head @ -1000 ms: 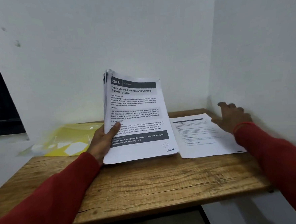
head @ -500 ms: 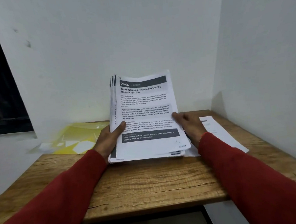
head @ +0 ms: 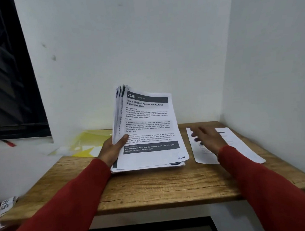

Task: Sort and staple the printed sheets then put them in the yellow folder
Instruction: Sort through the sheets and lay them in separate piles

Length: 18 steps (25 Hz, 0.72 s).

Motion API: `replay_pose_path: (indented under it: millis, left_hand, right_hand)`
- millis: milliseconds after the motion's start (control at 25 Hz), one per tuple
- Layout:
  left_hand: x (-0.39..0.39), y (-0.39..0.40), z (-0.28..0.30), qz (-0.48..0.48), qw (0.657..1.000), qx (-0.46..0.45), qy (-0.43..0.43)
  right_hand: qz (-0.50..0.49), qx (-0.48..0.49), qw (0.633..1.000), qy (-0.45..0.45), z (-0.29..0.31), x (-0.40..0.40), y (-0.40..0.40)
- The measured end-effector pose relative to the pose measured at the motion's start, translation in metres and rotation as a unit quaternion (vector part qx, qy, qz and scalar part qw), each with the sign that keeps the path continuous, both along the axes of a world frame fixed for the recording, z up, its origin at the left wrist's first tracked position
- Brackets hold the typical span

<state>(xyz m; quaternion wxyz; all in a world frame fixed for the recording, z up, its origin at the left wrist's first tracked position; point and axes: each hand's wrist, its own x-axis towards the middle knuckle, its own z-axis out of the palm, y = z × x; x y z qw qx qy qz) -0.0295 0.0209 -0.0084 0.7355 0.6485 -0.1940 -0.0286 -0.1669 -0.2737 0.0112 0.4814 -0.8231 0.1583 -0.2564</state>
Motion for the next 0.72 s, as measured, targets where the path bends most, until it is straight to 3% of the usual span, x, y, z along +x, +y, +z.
replay_pose_path:
  millis: [80,200,320,520,720]
  left_hand:
    - [-0.009,0.005,0.002,0.004,1.0,-0.01,0.004]
    - [-0.021,0.016,0.005,0.005,1.0,-0.027,0.013]
    - [-0.022,0.034,0.005,0.028,0.999,-0.025,0.014]
    - [-0.026,0.073,0.005,0.074,0.996,-0.047,0.0]
    - [-0.022,0.106,0.011,0.092,0.995,-0.032,-0.014]
  right_hand:
    - [0.08,0.116,0.99,-0.026,0.012,0.004,0.03]
    - [0.048,0.114,0.99,-0.073,0.018,0.018,0.056]
    - [0.0,0.073,0.993,-0.091,0.019,0.031,0.053]
    - [-0.173,-0.064,0.981,-0.058,0.009,0.03,0.016]
    - [-0.137,-0.17,0.973,0.07,-0.016,0.033,0.014]
